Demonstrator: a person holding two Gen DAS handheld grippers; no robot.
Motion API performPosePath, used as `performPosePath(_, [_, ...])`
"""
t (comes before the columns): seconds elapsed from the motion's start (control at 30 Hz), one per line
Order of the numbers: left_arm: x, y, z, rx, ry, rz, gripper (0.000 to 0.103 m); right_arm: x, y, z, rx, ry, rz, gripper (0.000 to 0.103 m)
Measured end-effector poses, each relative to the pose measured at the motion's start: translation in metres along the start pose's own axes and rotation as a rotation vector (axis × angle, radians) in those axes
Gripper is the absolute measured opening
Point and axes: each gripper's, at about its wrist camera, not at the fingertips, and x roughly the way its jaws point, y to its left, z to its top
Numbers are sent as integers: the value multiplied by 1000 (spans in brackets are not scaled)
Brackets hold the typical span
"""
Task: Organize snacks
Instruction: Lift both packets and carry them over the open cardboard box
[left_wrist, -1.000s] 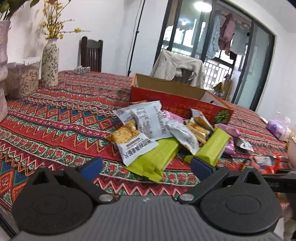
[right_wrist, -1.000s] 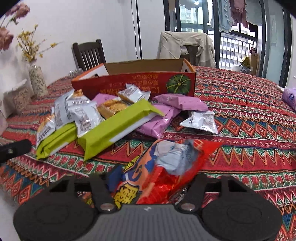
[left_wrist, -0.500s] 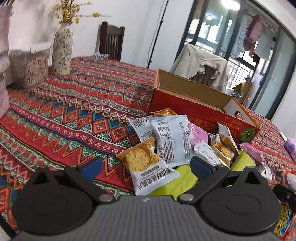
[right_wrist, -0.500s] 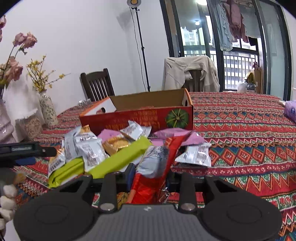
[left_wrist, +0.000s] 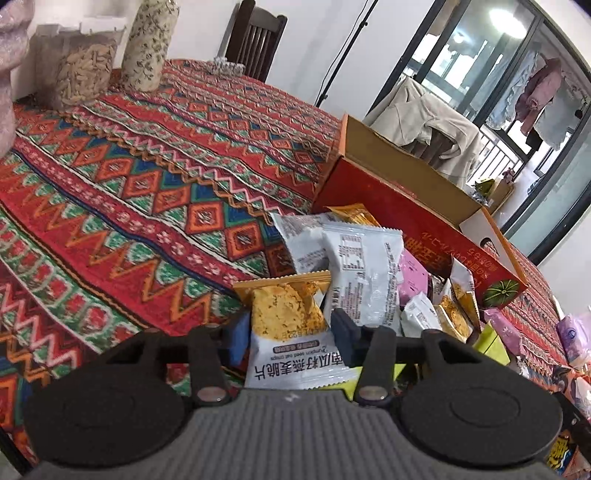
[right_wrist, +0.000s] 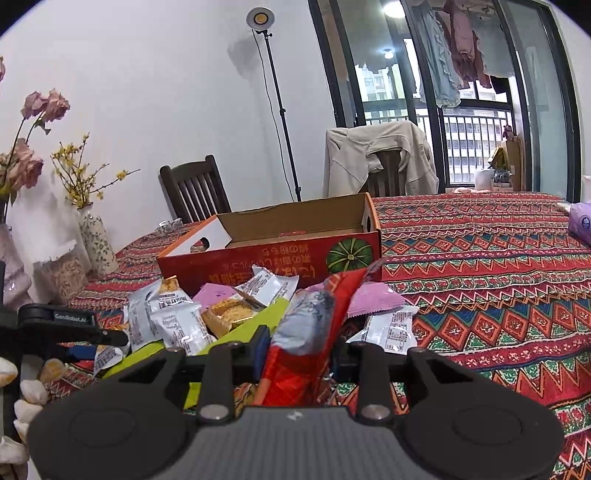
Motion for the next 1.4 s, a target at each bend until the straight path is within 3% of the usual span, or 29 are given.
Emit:
performPosePath(0.47, [-38,-20,15,136,-151,-24,45,-2,-3,18,31,-56,43,25])
performPosePath(0.77, [-42,-64,41,248,-238,-58,45,11,-4,66,49,-143,81,25])
performPosePath(1.13, [-3,-124,86,331,-306,-75,45,88,-9,146,120,-201,110,25])
performPosePath(1.4, [55,-156,116,319,-285,-52,45,167,-21,170,225,-169,104,25])
